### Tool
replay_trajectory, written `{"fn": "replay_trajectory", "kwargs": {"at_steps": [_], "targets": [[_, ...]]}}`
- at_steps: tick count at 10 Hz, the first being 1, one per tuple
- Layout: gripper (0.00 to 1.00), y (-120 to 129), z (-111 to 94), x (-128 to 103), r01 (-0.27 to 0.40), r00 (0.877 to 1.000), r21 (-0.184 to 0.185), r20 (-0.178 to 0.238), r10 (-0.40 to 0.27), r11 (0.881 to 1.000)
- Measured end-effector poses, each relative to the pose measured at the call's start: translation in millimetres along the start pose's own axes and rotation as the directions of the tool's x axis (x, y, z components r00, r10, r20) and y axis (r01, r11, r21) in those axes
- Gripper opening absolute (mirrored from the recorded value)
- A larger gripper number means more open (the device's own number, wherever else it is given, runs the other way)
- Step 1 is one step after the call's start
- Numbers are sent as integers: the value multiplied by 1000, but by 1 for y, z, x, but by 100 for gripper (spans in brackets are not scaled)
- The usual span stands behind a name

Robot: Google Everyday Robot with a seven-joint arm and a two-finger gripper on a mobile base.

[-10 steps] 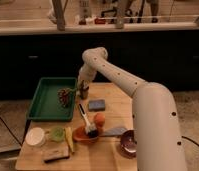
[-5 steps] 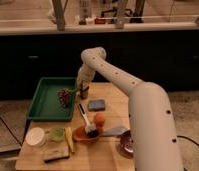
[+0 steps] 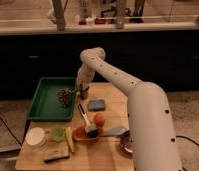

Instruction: Place pepper in metal cup

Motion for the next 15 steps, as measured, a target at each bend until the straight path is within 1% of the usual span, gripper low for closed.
{"fn": "replay_trajectory", "kwargs": {"at_steps": [1,2,3,5,6,15], "targets": [[42,-1,1,-1,0,1000,-3,1,0,1000],[50,-1,1,-1,-1,1000,-5,1,1,1000],[61,0,0,0,-8,1000,-7,3,8,1000],[77,1,0,1,-10,1000,-7,5,10,1000],[80,0,0,1,-9,1000,-6,7,9,1000],[80,5,-4,14,-22,1000,14,11,22,1000]]}}
